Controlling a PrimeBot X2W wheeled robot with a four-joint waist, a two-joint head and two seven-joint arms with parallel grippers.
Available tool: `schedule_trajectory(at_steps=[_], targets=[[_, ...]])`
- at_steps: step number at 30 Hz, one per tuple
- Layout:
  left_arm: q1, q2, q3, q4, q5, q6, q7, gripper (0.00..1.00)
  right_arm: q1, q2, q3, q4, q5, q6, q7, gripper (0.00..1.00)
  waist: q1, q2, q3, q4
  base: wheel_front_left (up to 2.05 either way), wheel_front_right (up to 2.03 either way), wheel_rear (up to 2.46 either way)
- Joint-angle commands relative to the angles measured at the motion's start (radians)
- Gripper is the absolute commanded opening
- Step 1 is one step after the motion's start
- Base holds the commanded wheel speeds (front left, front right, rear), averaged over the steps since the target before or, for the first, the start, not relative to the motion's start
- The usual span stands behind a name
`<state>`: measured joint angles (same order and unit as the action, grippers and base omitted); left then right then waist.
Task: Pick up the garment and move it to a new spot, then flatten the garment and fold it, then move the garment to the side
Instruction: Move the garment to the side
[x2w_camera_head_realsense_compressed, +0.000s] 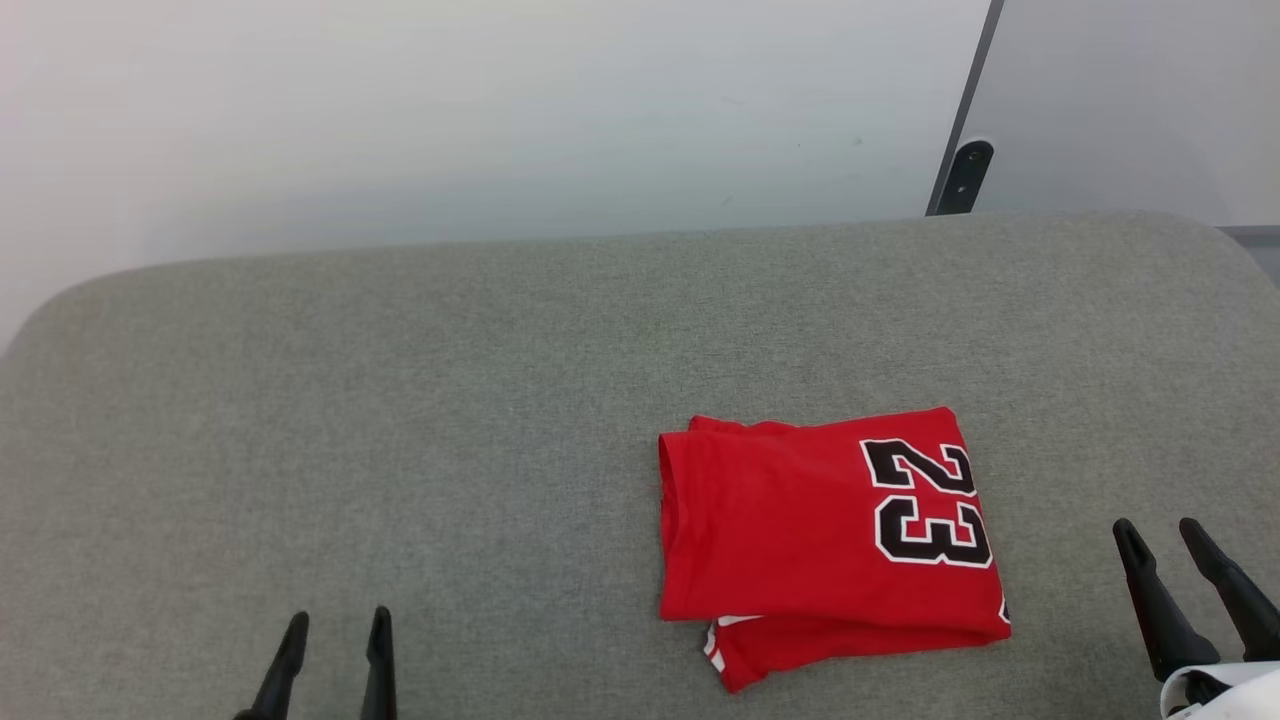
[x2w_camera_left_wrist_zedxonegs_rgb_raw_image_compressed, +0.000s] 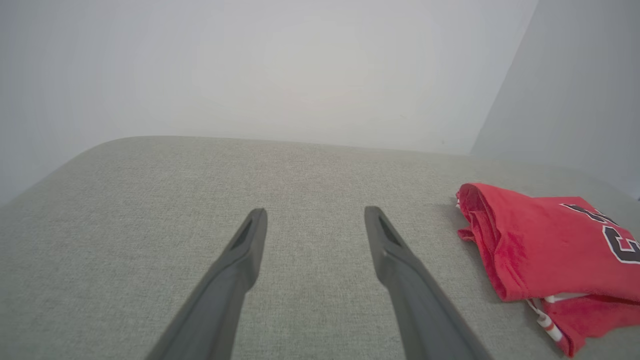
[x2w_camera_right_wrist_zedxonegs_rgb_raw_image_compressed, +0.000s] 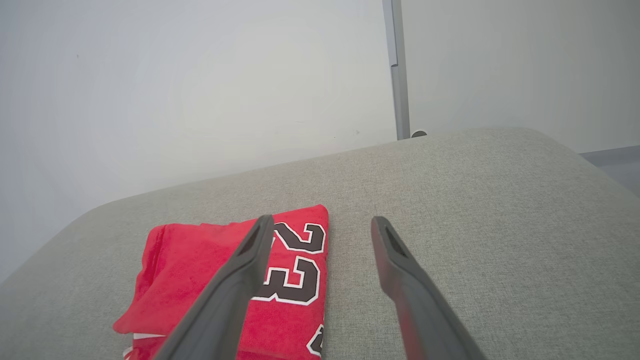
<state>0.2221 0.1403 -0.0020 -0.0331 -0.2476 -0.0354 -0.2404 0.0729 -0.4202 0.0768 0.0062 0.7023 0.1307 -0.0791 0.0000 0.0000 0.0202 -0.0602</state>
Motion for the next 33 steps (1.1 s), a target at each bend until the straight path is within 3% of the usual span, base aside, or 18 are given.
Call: schedule_trajectory(at_steps=[1, 6, 13, 18, 27, 33], targets=[[0.006, 0.0, -0.003, -0.004, -0.001, 0.001, 0.0, 1.0, 0.008, 0.005, -0.003, 0.002, -0.009, 0.0, -0.003, 1.0, 0.0, 0.0, 0.0, 0.001, 0.0, 0.0, 0.0], [0.004, 0.003, -0.009, -0.007, -0.001, 0.005, 0.003, 1.0, -0.012, 0.0, 0.017, 0.007, -0.012, 0.0, 0.017, 1.0, 0.0, 0.0, 0.002, 0.008, 0.0, 0.0, 0.0], [-0.038, 0.001, -0.029, -0.003, -0.005, -0.004, 0.004, 1.0, -0.14, -0.051, 0.068, 0.002, -0.045, 0.0, 0.138, 1.0, 0.0, 0.0, 0.03, 0.029, 0.0, 0.0, 0.0], [-0.086, -0.005, -0.047, 0.011, -0.007, -0.013, -0.001, 1.0, -0.288, -0.076, 0.104, 0.029, -0.071, 0.0, 0.317, 1.0, 0.0, 0.0, 0.076, 0.044, 0.0, 0.0, 0.0], [-0.182, -0.008, -0.064, 0.06, -0.012, -0.031, -0.015, 1.0, -0.517, -0.062, 0.164, 0.133, -0.086, 0.0, 0.681, 1.0, 0.0, 0.0, 0.188, 0.062, 0.0, 0.0, 0.0], [-0.241, -0.012, -0.076, 0.095, -0.006, -0.044, -0.022, 1.0, -0.568, -0.067, 0.174, 0.208, -0.077, 0.0, 0.924, 1.0, 0.0, 0.0, 0.241, 0.081, 0.0, 0.0, 0.0]])
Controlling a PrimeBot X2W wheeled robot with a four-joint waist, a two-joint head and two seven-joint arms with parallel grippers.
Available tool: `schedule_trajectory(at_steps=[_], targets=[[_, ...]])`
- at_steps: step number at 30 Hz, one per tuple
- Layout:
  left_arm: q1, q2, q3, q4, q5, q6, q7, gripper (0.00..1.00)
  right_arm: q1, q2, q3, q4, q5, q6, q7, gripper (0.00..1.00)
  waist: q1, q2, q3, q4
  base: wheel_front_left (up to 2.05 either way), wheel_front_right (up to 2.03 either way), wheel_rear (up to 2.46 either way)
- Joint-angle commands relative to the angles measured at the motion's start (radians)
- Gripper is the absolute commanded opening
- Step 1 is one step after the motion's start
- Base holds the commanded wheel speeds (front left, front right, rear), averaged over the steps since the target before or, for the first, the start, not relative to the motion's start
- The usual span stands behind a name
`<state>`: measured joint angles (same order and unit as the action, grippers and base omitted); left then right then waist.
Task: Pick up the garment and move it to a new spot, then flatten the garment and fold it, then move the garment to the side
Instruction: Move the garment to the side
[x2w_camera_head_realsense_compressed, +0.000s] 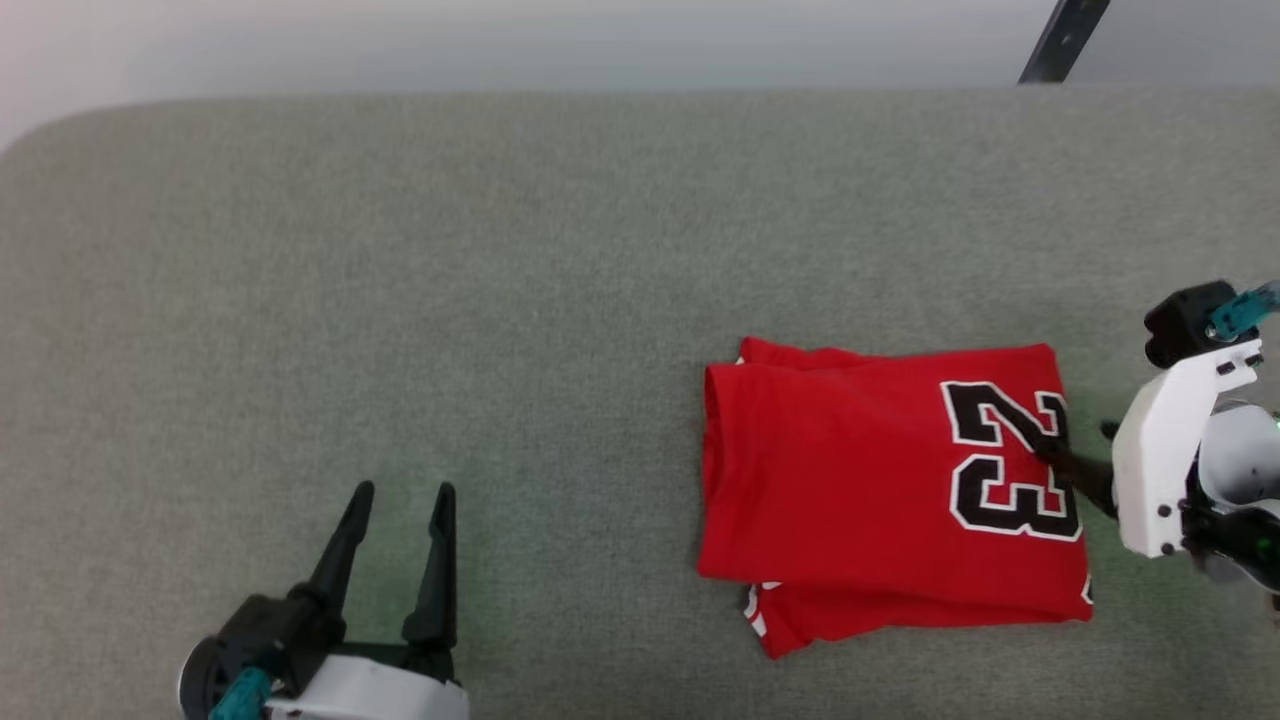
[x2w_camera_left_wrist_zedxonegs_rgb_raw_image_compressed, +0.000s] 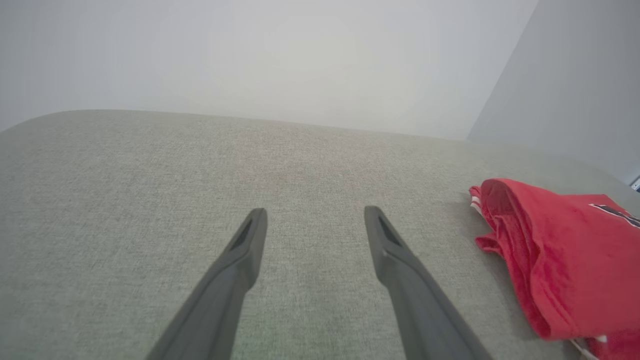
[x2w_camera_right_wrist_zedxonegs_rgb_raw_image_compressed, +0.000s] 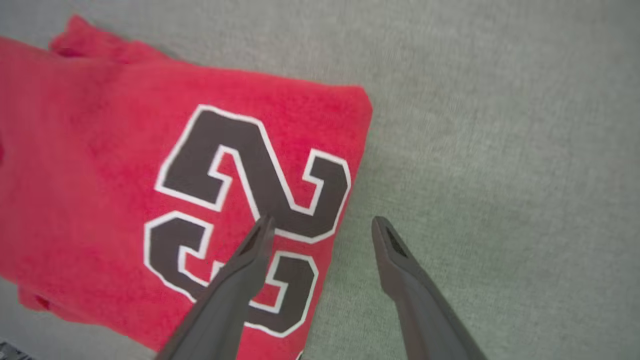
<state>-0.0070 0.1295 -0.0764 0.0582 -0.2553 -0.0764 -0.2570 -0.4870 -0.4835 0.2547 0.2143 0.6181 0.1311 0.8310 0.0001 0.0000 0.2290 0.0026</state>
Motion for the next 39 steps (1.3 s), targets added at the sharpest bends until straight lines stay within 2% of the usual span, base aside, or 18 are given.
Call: schedule_trajectory(at_steps=[1, 6, 13, 14, 15, 16, 17, 25, 32, 39], targets=[[-0.02, -0.003, -0.002, 0.008, 0.002, -0.004, -0.006, 1.0, -0.004, -0.005, -0.012, 0.003, 0.009, -0.001, 0.046, 1.0, -0.0001, 0.0, 0.039, 0.022, 0.0, 0.0, 0.0], [-0.053, -0.01, 0.002, 0.026, 0.0, -0.012, -0.008, 1.0, 0.031, 0.019, -0.06, -0.016, 0.001, -0.001, 0.148, 1.0, -0.0001, 0.0, 0.077, 0.034, 0.0, 0.0, 0.0], [-0.093, -0.021, 0.007, 0.033, 0.011, -0.028, -0.008, 1.0, 0.069, 0.077, -0.068, -0.008, -0.025, -0.001, 0.169, 1.0, -0.0001, 0.0, 0.109, 0.047, 0.0, 0.0, 0.0], [-0.098, -0.022, 0.007, 0.036, 0.014, -0.029, -0.008, 1.0, 0.071, 0.087, -0.07, -0.006, -0.025, 0.0, 0.159, 0.81, -0.0001, 0.0, 0.111, 0.048, 0.0, 0.0, 0.0], [-0.102, -0.023, 0.007, 0.038, 0.017, -0.031, -0.008, 1.0, 0.073, 0.094, -0.069, -0.003, -0.027, 0.0, 0.153, 0.44, -0.0001, 0.0, 0.112, 0.048, 0.0, 0.0, 0.0], [-0.106, -0.023, 0.007, 0.041, 0.021, -0.033, -0.008, 1.0, 0.074, 0.1, -0.064, -0.002, -0.024, 0.0, 0.146, 0.13, -0.0001, 0.0, 0.112, 0.048, 0.0, 0.0, 0.0], [-0.11, -0.024, 0.009, 0.044, 0.023, -0.034, -0.008, 1.0, 0.075, 0.107, -0.064, -0.002, -0.019, 0.0, 0.134, 0.0, -0.0001, 0.0, 0.111, 0.046, 0.0, 0.0, 0.0], [-0.121, -0.026, 0.016, 0.043, 0.038, -0.042, -0.008, 1.0, 0.088, 0.099, -0.113, -0.005, 0.0, -0.001, 0.009, 0.0, -0.0001, 0.0, 0.094, 0.007, 0.0, 0.0, 0.0], [-0.128, -0.008, 0.026, 0.028, 0.047, -0.047, -0.007, 1.0, 0.093, 0.055, -0.232, -0.017, 0.026, -0.001, -0.077, 0.0, -0.0001, 0.0, 0.104, -0.063, 0.0, 0.0, 0.0], [-0.153, 0.026, 0.028, 0.004, 0.057, -0.051, -0.007, 1.0, 0.085, -0.021, -0.363, -0.033, -0.001, -0.001, -0.1, 0.0, -0.0001, 0.0, 0.147, -0.123, 0.0, 0.0, 0.0]])
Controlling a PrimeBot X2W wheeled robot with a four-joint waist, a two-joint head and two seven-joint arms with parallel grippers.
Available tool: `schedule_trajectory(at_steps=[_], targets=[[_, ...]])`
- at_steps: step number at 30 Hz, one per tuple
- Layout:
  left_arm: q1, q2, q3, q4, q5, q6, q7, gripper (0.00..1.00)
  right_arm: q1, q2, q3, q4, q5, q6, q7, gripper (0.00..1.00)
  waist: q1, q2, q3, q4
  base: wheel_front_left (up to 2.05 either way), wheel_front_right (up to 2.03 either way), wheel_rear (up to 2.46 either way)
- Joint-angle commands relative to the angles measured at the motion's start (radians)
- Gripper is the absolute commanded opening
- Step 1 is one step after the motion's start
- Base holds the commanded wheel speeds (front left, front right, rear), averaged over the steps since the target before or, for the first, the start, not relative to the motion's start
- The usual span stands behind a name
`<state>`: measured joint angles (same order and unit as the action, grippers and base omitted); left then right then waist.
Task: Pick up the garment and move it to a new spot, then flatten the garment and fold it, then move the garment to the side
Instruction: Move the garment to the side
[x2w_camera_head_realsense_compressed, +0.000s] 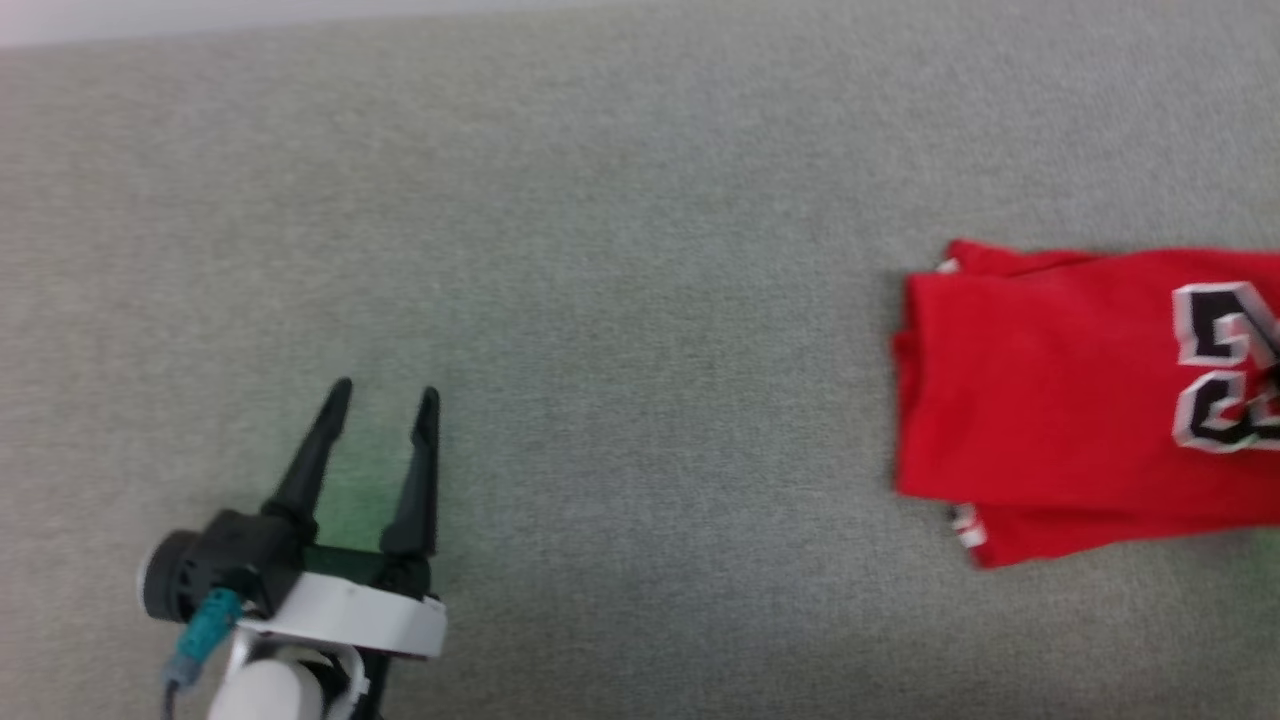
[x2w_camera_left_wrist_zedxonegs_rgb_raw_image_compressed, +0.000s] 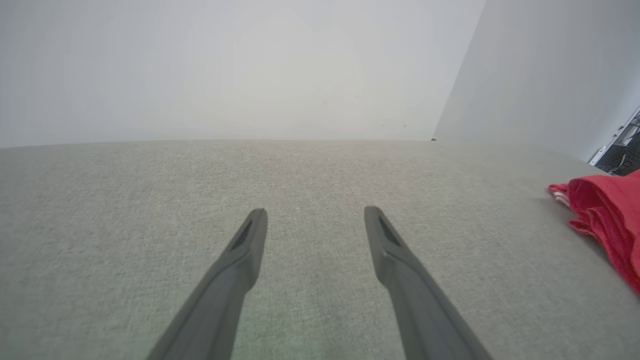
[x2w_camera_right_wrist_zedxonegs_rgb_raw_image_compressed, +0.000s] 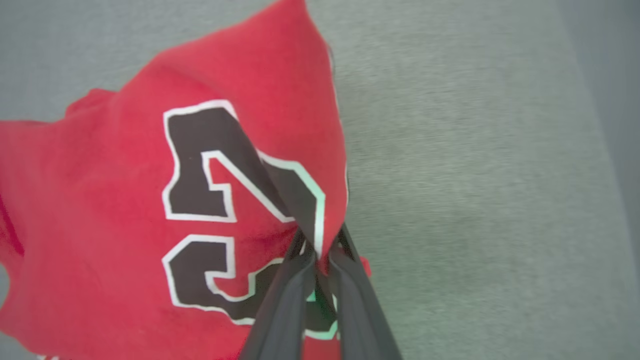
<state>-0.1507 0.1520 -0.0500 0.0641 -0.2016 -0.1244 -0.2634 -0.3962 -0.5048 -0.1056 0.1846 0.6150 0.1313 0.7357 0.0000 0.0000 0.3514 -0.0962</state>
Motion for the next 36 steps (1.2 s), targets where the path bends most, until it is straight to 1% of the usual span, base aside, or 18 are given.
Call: schedule_trajectory(at_steps=[1, 5, 13, 15, 20, 25, 31, 32, 33, 34, 35, 36], targets=[[-0.014, 0.011, 0.004, -0.006, 0.006, -0.004, -0.001, 1.0, -0.02, -0.007, -0.02, -0.001, -0.009, -0.001, -0.014, 0.0, 0.0, 0.0, 0.033, -0.031, 0.0, 0.0, 0.0], [-0.037, 0.028, 0.006, -0.027, 0.011, -0.005, -0.001, 1.0, -0.062, -0.035, -0.07, 0.043, -0.086, -0.001, -0.048, 0.0, 0.0, 0.0, 0.062, -0.043, 0.0, 0.0, 0.0], [-0.057, 0.054, 0.02, -0.082, 0.025, -0.002, -0.001, 1.0, -0.201, -0.077, -0.146, 0.173, -0.252, -0.001, -0.145, 0.0, 0.0, 0.0, 0.115, -0.029, 0.0, 0.0, 0.0], [-0.054, 0.059, 0.022, -0.096, 0.028, 0.001, -0.001, 1.0, -0.24, -0.078, -0.167, 0.199, -0.307, -0.001, -0.172, 0.0, 0.0, 0.0, 0.127, -0.026, 0.0, 0.0, 0.0], [-0.056, 0.067, 0.023, -0.126, 0.03, 0.008, -0.001, 1.0, -0.296, -0.085, -0.196, 0.277, -0.425, -0.001, -0.199, 0.0, 0.0, 0.0, 0.148, -0.014, 0.0, 0.0, 0.0], [-0.051, 0.074, 0.024, -0.146, 0.031, 0.013, -0.001, 1.0, -0.311, -0.063, -0.204, 0.371, -0.474, -0.001, -0.246, 0.0, 0.0, 0.0, 0.157, -0.01, 0.0, 0.0, 0.0], [-0.047, 0.083, 0.021, -0.162, 0.033, 0.019, 0.007, 1.0, -0.335, -0.044, -0.223, 0.45, -0.485, -0.001, -0.302, 0.0, 0.0, 0.0, 0.164, -0.012, 0.0, 0.0, 0.0], [-0.05, 0.084, 0.02, -0.164, 0.033, 0.018, 0.008, 1.0, -0.339, -0.043, -0.224, 0.458, -0.482, -0.001, -0.314, 0.15, 0.0, 0.0, 0.165, -0.012, 0.0, 0.0, 0.0], [-0.052, 0.085, 0.018, -0.166, 0.032, 0.018, 0.009, 1.0, -0.342, -0.041, -0.223, 0.468, -0.481, -0.001, -0.322, 0.22, 0.0, 0.0, 0.165, -0.012, 0.0, 0.0, 0.0], [-0.053, 0.086, 0.017, -0.167, 0.031, 0.018, 0.011, 1.0, -0.344, -0.039, -0.222, 0.478, -0.479, -0.001, -0.329, 0.32, 0.0, 0.0, 0.165, -0.013, 0.0, 0.0, 0.0], [-0.055, 0.087, 0.016, -0.166, 0.03, 0.018, 0.013, 1.0, -0.349, -0.037, -0.221, 0.486, -0.477, -0.001, -0.335, 0.45, 0.0, 0.0, 0.164, -0.013, 0.0, 0.0, 0.0], [-0.056, 0.087, 0.015, -0.164, 0.03, 0.019, 0.013, 1.0, -0.352, -0.037, -0.219, 0.493, -0.477, -0.001, -0.343, 0.81, 0.0, 0.0, 0.162, -0.013, 0.0, 0.0, 0.0]])
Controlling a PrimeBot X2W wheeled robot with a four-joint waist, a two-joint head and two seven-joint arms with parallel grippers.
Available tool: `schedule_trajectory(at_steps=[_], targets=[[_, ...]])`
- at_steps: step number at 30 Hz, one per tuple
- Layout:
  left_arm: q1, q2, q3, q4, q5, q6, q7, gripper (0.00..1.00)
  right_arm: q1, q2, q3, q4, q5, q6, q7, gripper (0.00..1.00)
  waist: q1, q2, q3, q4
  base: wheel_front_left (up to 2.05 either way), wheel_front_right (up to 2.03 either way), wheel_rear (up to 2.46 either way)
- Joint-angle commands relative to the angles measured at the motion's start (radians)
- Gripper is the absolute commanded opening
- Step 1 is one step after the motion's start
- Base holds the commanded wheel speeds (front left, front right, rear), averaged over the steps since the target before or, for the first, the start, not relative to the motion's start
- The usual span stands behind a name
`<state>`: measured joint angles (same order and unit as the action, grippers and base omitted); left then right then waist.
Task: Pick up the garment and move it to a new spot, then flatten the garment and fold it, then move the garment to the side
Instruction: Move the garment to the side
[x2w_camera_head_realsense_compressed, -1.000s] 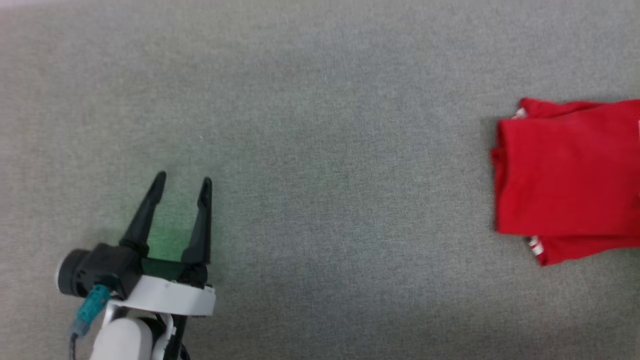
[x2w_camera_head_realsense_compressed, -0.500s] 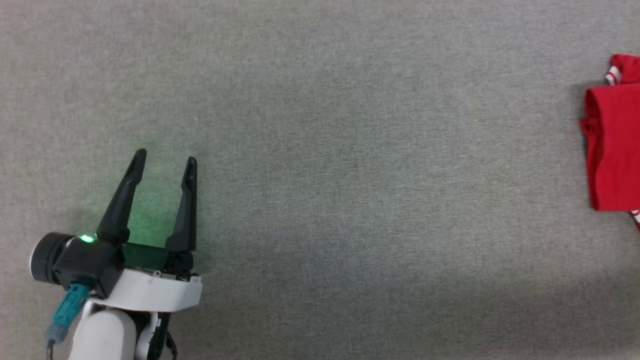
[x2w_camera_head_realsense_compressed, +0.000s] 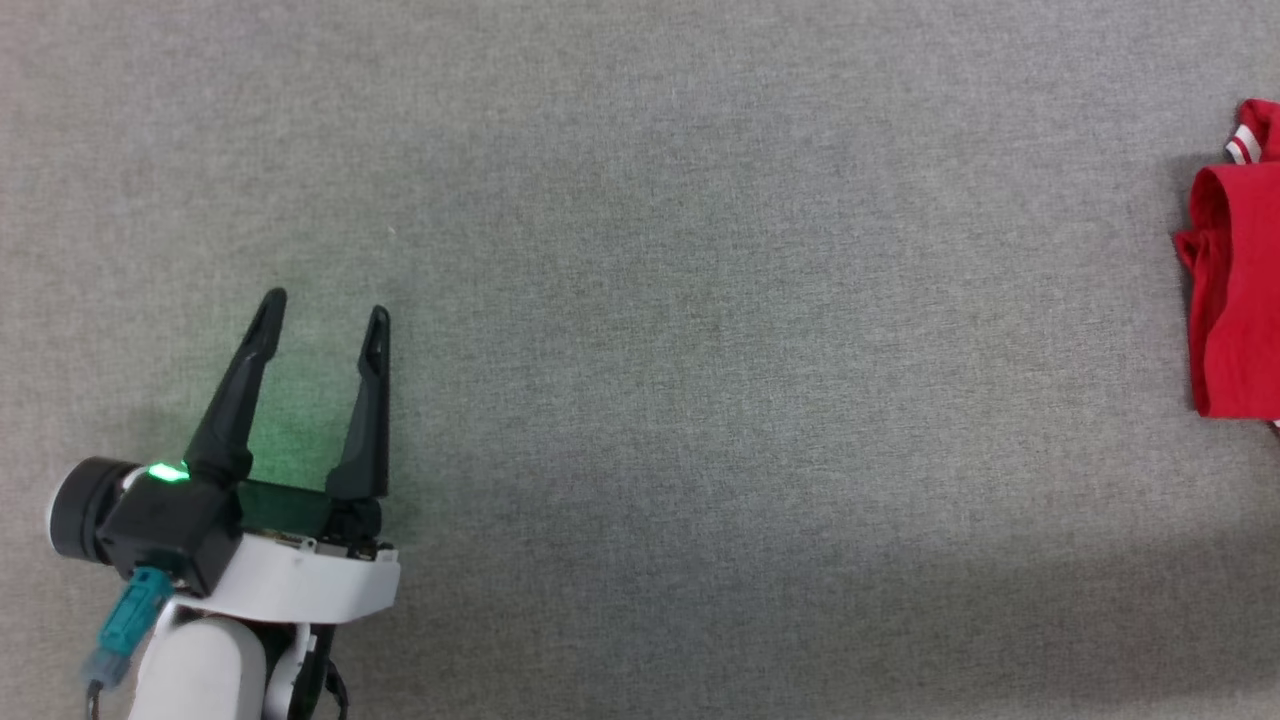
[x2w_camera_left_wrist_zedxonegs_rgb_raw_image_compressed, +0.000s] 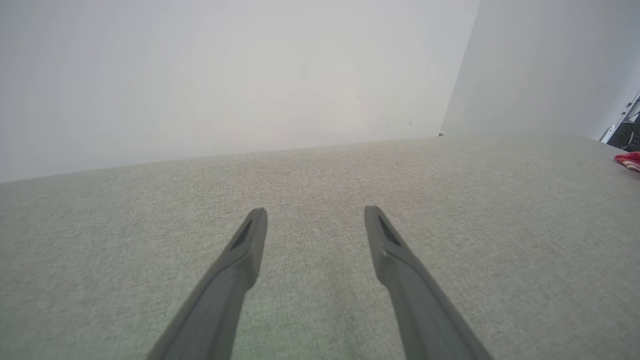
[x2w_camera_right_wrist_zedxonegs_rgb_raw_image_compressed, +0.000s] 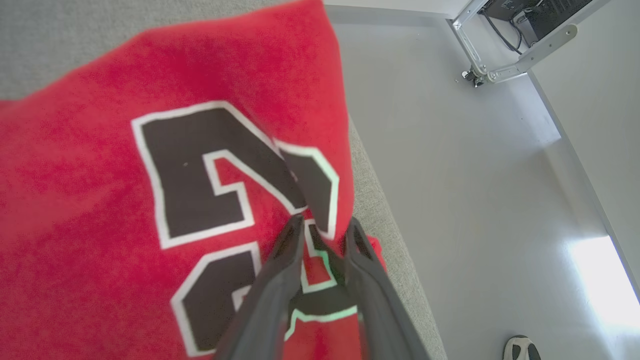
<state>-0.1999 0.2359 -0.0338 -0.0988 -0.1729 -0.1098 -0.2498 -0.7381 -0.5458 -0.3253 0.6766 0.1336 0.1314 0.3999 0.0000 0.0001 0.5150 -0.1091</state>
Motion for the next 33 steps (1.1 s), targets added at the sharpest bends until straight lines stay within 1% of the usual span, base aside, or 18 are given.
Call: schedule_trajectory(at_steps=[1, 6, 9, 13, 17, 19, 20, 25, 29, 33], targets=[[-0.008, 0.003, -0.003, 0.002, 0.0, 0.006, 0.002, 1.0, -0.012, 0.002, 0.003, 0.007, 0.004, -0.001, -0.015, 1.0, 0.0, -0.0001, -0.004, -0.001, 0.0, 0.0, 0.0], [-0.01, -0.005, -0.011, 0.027, -0.009, 0.006, -0.002, 1.0, -0.013, 0.006, 0.024, 0.016, 0.02, -0.001, -0.061, 1.0, 0.0, -0.0001, -0.039, 0.001, 0.0, 0.0, 0.0], [-0.006, -0.013, -0.006, 0.052, -0.02, 0.009, -0.006, 1.0, -0.007, 0.04, 0.064, -0.009, 0.073, -0.001, -0.088, 1.0, 0.0, -0.0001, -0.079, 0.001, 0.0, 0.0, 0.0], [0.009, -0.026, 0.003, 0.092, -0.036, 0.013, -0.011, 1.0, 0.052, 0.091, 0.178, -0.082, 0.175, -0.001, -0.121, 1.0, 0.0, -0.0001, -0.15, 0.006, 0.0, 0.0, 0.0], [0.024, -0.037, 0.015, 0.127, -0.042, 0.019, -0.013, 1.0, 0.115, 0.124, 0.296, -0.16, 0.263, -0.001, -0.148, 1.0, 0.0, -0.0001, -0.217, 0.01, 0.0, 0.0, 0.0], [0.029, -0.041, 0.016, 0.144, -0.043, 0.022, -0.014, 1.0, 0.153, 0.149, 0.352, -0.19, 0.289, -0.001, -0.165, 1.0, 0.0, -0.0001, -0.248, 0.014, 0.0, 0.0, 0.0], [0.029, -0.041, 0.016, 0.144, -0.043, 0.022, -0.014, 1.0, 0.153, 0.149, 0.352, -0.19, 0.289, -0.001, -0.165, 1.0, 0.0, -0.0001, -0.248, 0.014, 0.0, 0.0, 0.0], [0.047, -0.054, 0.026, 0.186, -0.05, 0.028, -0.015, 1.0, 0.229, 0.208, 0.445, -0.235, 0.333, -0.001, -0.212, 1.0, 0.0, -0.0001, -0.314, 0.02, 0.0, 0.0, 0.0], [0.067, -0.056, 0.031, 0.221, -0.061, 0.031, -0.015, 1.0, 0.28, 0.243, 0.482, -0.256, 0.363, -0.001, -0.256, 1.0, 0.0, -0.0001, -0.362, 0.022, 0.0, 0.0, 0.0], [0.089, -0.058, 0.027, 0.245, -0.062, 0.031, -0.015, 1.0, 0.332, 0.258, 0.496, -0.28, 0.369, -0.001, -0.304, 1.0, 0.0, -0.0001, -0.401, 0.031, 0.0, 0.0, 0.0]])
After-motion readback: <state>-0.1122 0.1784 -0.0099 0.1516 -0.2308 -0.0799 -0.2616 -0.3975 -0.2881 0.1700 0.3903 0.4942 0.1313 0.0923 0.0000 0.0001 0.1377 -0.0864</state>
